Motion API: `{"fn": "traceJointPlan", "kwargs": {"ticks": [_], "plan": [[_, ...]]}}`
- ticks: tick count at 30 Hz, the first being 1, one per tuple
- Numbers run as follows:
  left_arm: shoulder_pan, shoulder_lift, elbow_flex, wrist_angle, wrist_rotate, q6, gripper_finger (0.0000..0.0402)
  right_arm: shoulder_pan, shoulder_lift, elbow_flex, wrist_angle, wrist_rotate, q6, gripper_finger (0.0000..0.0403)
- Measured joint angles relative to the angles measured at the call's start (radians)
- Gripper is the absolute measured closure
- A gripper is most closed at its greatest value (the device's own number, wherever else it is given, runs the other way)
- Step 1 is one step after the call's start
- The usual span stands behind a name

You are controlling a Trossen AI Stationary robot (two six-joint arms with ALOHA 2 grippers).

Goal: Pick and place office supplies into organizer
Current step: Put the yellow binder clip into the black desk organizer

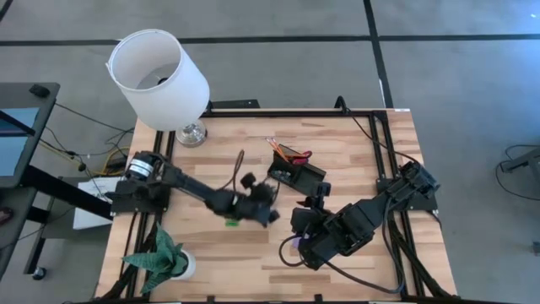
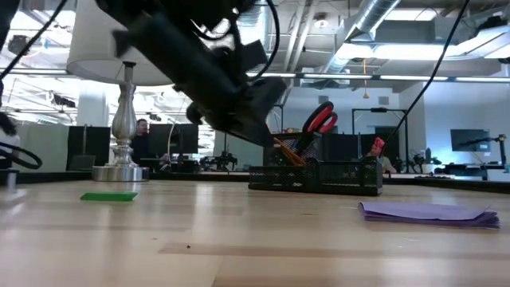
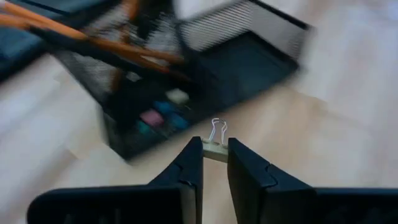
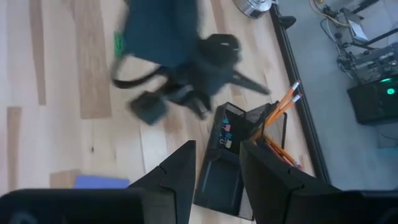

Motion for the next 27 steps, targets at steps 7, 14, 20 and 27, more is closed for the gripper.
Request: {"fn": "traceJointPlan", "kwargs": {"ticks": [7,14,20,27], "plan": [[0.111,0.000,0.000,0.070,0.031,0.103,0.0366,-0.007,0.000,0.000,-0.029,0.001,0.000,0.0282],[0.196,0.024,0.002,0.076,0.139,0.095,0.0363,-0.031,0.000,0.000,-0.027,0.006,0.001,0.0282],[0.223,0.043,0.001,0.078,0.152,0.085,0.0362,-0.055,0.000,0.000,-0.022,0.006,0.000,0.0282],[0.258,0.042,0.002,0.107,0.205,0.086,0.0361,-0.074,0.000,0.000,-0.020,0.002,0.000,0.0282]]}}
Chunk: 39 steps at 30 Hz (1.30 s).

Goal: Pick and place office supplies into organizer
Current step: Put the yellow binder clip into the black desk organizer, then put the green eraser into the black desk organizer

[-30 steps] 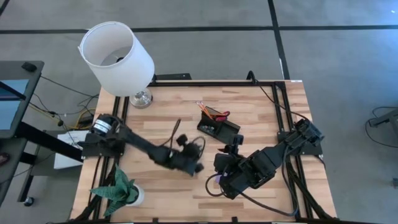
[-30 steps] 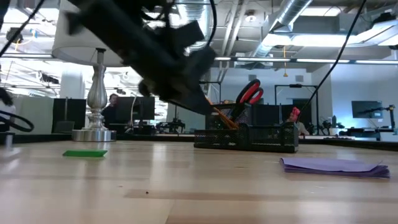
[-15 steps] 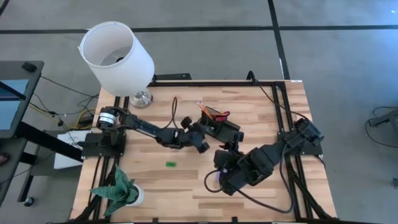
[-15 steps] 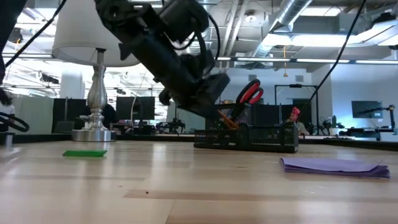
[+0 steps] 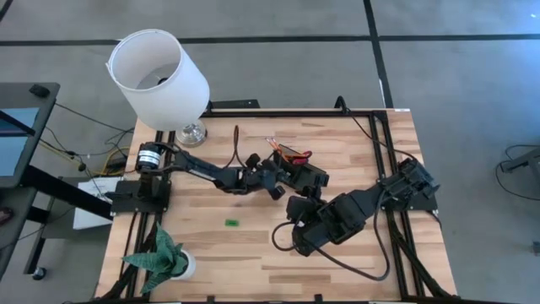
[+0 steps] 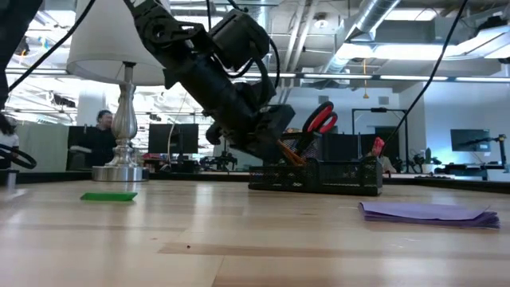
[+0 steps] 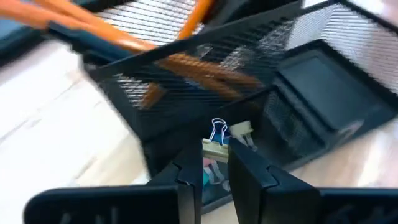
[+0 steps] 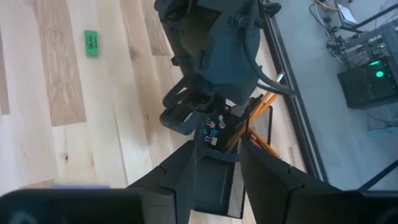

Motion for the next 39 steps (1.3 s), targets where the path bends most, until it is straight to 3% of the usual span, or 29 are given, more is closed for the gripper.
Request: {"fn": "traceJointPlan", "kwargs": {"ticks": [12,24,30,35,39], "plan": [[0.045,0.000,0.000,-0.005,0.164,-0.009,0.0323,-0.005,0.000,0.000,0.000,-0.002,0.000,0.0282],[0.069,-0.020,0.000,-0.019,0.234,0.001,0.0277,-0.005,0.000,0.000,-0.004,-0.002,0.000,0.0282],[0.060,-0.139,0.000,-0.052,0.308,0.040,0.0275,0.028,-0.021,0.000,-0.032,0.038,0.000,0.0282],[0.046,-0.312,0.001,-0.265,0.403,0.045,0.0275,0.065,-0.078,0.000,-0.061,0.093,0.032,0.0282],[0.000,-0.438,0.001,-0.479,0.418,0.058,0.0275,0.084,-0.124,0.000,-0.062,0.101,0.051,0.0282]]}}
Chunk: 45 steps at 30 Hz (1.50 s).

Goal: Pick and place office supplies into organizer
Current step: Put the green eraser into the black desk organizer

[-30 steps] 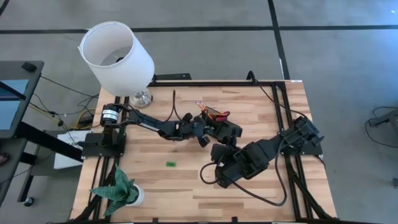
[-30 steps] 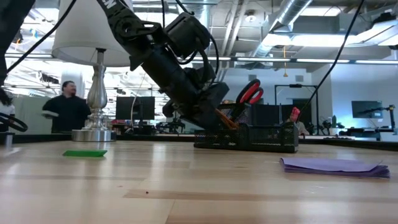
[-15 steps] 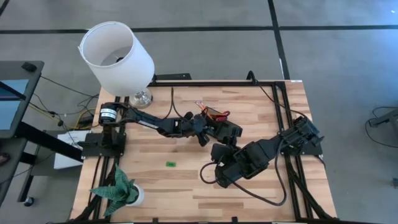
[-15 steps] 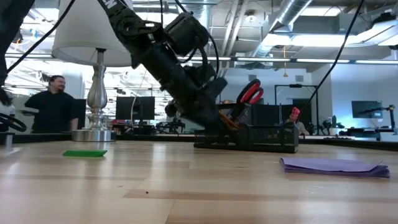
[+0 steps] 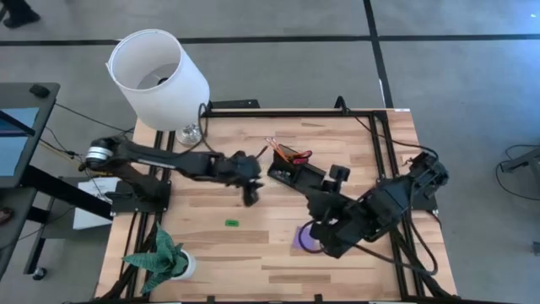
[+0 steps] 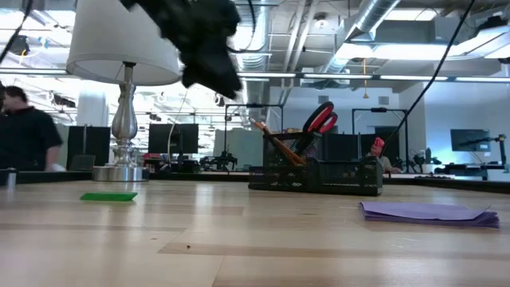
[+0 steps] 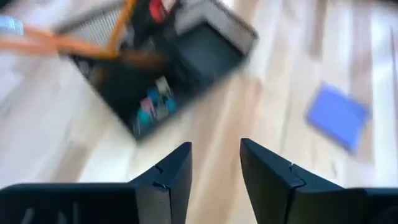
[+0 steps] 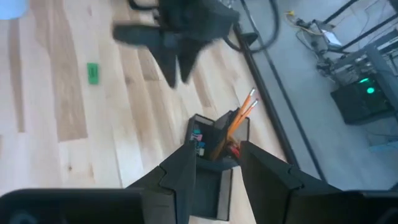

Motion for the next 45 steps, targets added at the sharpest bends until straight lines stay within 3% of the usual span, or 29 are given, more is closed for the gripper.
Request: {"fn": "traceJointPlan", "kwargs": {"ticks": [7,11,17,29,37,45], "plan": [[-0.166,-0.059,0.000,-0.378,-0.009,-0.039,0.0275,0.037,-0.006,-0.051,0.001,-0.022,0.037,0.0282],[-0.275,-0.022,-0.001,-0.467,-0.037,-0.057,0.0275,0.040,-0.007,-0.142,0.001,-0.026,0.092,0.0282],[-0.380,0.075,-0.001,-0.454,-0.079,0.016,0.0275,0.027,-0.008,-0.254,0.032,-0.043,0.142,0.0282],[-0.395,0.318,0.007,-0.460,-0.044,-0.007,0.0275,0.024,-0.007,-0.268,0.068,-0.079,0.142,0.0282],[-0.393,0.331,0.004,-0.446,0.018,-0.009,0.0275,0.017,-0.007,-0.268,0.066,-0.079,0.135,0.0282],[-0.394,0.332,0.001,-0.419,-0.001,-0.008,0.0275,0.017,-0.007,-0.268,0.066,-0.079,0.133,0.0282]]}}
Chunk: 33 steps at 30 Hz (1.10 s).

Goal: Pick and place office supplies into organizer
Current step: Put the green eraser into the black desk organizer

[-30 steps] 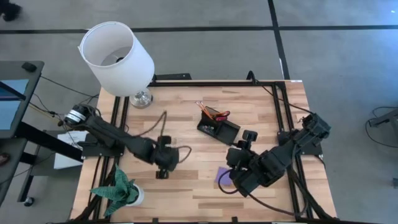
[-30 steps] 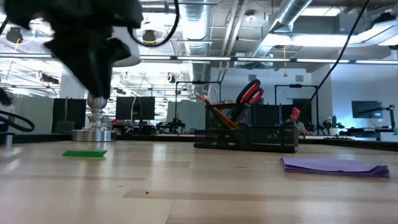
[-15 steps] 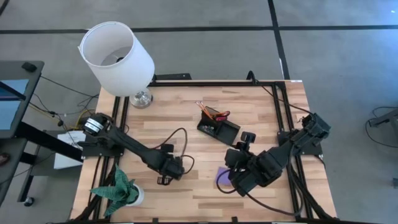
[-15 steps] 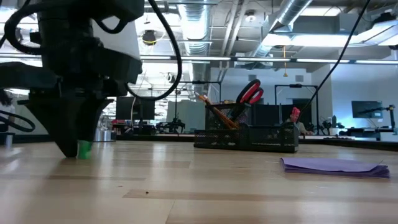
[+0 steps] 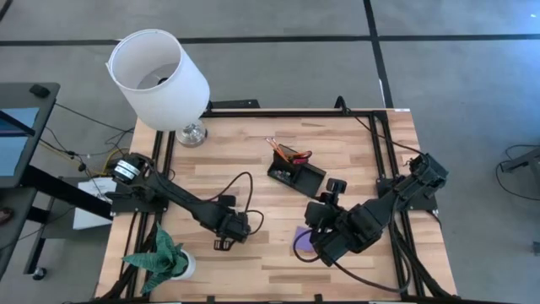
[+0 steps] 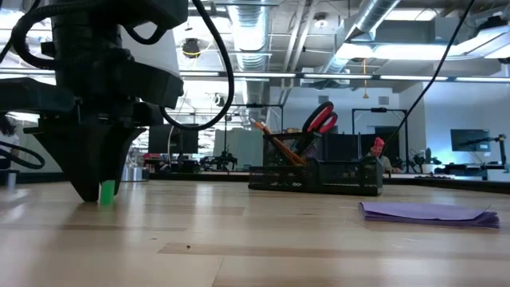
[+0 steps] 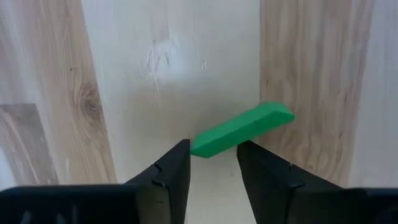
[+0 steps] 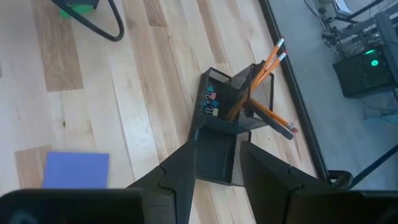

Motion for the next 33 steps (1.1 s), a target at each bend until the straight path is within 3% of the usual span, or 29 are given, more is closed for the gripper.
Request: {"fn": "traceJointPlan", "kwargs": {"ticks": [16,23,33], "plan": [[-0.004,0.002,0.003,-0.003,-0.072,0.102,0.0275,0.000,0.000,0.000,0.000,0.000,-0.003,0.0282],[-0.022,0.016,0.080,-0.073,-0.148,0.170,0.0275,-0.006,0.000,0.000,0.000,0.000,-0.026,0.0282],[-0.026,0.011,0.087,-0.040,-0.076,0.182,0.0275,-0.006,0.000,0.000,0.000,0.000,-0.027,0.0282]]}}
